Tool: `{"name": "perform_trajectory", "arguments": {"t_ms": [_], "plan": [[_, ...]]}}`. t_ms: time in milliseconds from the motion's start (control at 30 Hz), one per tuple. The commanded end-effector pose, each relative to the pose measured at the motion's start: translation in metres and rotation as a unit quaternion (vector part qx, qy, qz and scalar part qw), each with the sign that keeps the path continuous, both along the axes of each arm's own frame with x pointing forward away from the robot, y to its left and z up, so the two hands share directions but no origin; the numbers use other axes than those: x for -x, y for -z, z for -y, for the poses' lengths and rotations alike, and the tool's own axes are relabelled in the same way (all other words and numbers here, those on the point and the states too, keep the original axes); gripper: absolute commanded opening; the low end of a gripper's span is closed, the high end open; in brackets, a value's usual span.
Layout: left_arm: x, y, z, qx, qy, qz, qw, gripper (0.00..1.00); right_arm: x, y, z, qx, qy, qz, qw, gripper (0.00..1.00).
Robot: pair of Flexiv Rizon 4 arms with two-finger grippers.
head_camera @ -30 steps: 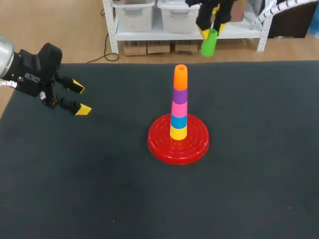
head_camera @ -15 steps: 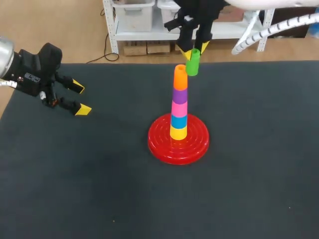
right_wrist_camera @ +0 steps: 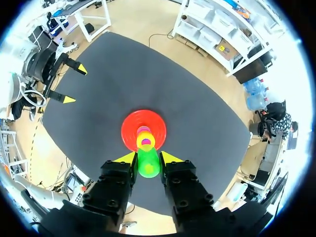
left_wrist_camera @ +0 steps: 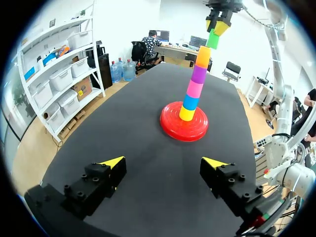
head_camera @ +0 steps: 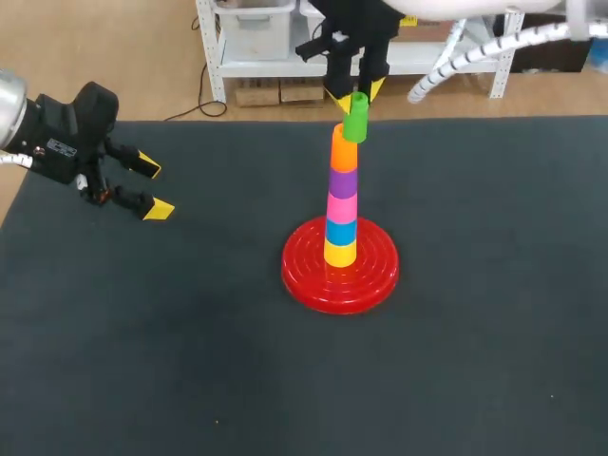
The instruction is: Pick up and stack the cylinders on the red base in this order: pink,purple,orange,green
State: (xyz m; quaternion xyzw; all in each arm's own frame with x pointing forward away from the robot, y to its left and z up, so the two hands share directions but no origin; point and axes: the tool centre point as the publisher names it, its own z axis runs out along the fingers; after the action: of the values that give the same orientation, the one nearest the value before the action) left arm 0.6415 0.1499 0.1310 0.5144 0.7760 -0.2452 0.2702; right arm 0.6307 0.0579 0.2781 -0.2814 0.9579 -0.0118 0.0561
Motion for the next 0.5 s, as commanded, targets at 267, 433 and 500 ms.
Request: {"name": "perform_trajectory", "arguments": {"t_ms": [267,433,500], "plan": [[0.0004,0.001,-0.0007,0.001,0.0,0.001,1.0,1.0,-0.0153,-0.0012,-0.0121,0.013,0.001,-0.014,1.0,0.0],[0.0004,0.001,-0.0007,0.001,0.0,0.001,1.0,1.0,-0.0171,0.0025,-0.0121,0.015,0.004,-0.025,1.0,0.0],[0.0004,0.001,-0.0007,0.001,0.0,0.001,1.0,1.0,-0.017,0.0029,-0.0118,0.014,0.005,-0.027,1.0,0.0]]}}
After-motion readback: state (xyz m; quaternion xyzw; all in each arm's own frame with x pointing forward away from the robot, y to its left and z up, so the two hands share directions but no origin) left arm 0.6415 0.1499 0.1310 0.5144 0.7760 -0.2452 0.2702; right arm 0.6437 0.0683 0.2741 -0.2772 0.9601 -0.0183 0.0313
